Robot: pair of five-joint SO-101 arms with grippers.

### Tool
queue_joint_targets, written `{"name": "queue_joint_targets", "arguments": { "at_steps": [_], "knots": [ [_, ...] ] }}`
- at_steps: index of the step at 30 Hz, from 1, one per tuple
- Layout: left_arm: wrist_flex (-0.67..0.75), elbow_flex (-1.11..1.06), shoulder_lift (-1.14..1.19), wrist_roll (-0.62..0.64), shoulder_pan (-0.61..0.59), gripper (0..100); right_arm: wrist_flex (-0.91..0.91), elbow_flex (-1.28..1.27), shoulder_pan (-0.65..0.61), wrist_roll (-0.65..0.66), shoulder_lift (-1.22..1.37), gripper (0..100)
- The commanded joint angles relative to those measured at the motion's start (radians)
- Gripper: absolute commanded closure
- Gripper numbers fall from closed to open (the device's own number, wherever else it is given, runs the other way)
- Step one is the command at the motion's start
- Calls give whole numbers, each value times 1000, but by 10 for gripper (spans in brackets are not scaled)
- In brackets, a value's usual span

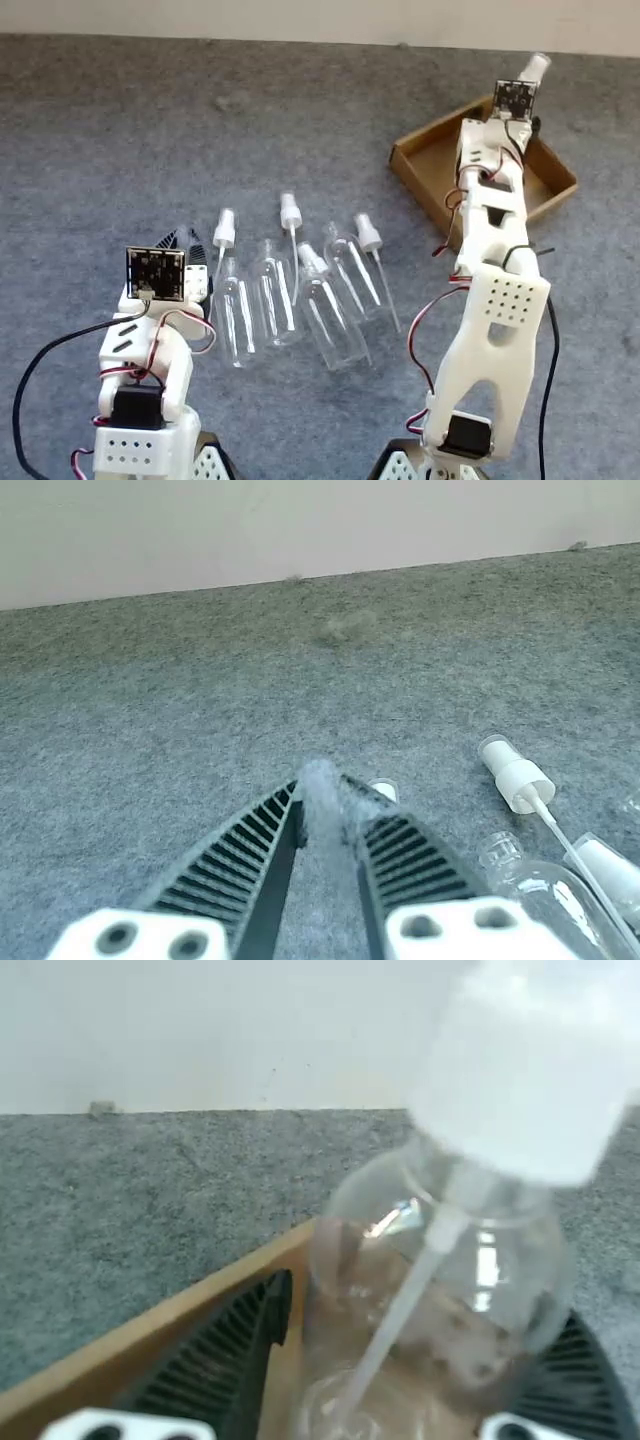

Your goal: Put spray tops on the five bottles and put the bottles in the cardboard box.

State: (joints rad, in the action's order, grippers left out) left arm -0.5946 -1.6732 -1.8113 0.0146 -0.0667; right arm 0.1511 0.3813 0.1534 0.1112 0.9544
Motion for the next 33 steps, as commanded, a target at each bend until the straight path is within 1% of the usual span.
{"name": "queue_joint_targets", "arguments": {
  "at_steps": [1,7,18,25,31,33],
  "knots": [
    [23,-19,1,-6,18,995,-7,28,12,8,-25,673],
    [23,-19,1,-6,18,995,-200,41,13,3,-28,672],
    [23,-19,1,-6,18,995,-209,28,19,3,-182,672],
    [21,-19,1,-6,18,995,-344,38,42,3,-262,672],
    [21,-19,1,-6,18,995,-351,28,47,3,-321,672],
    [20,-19,1,-6,18,995,-378,28,47,6,-335,672]
  ]
}}
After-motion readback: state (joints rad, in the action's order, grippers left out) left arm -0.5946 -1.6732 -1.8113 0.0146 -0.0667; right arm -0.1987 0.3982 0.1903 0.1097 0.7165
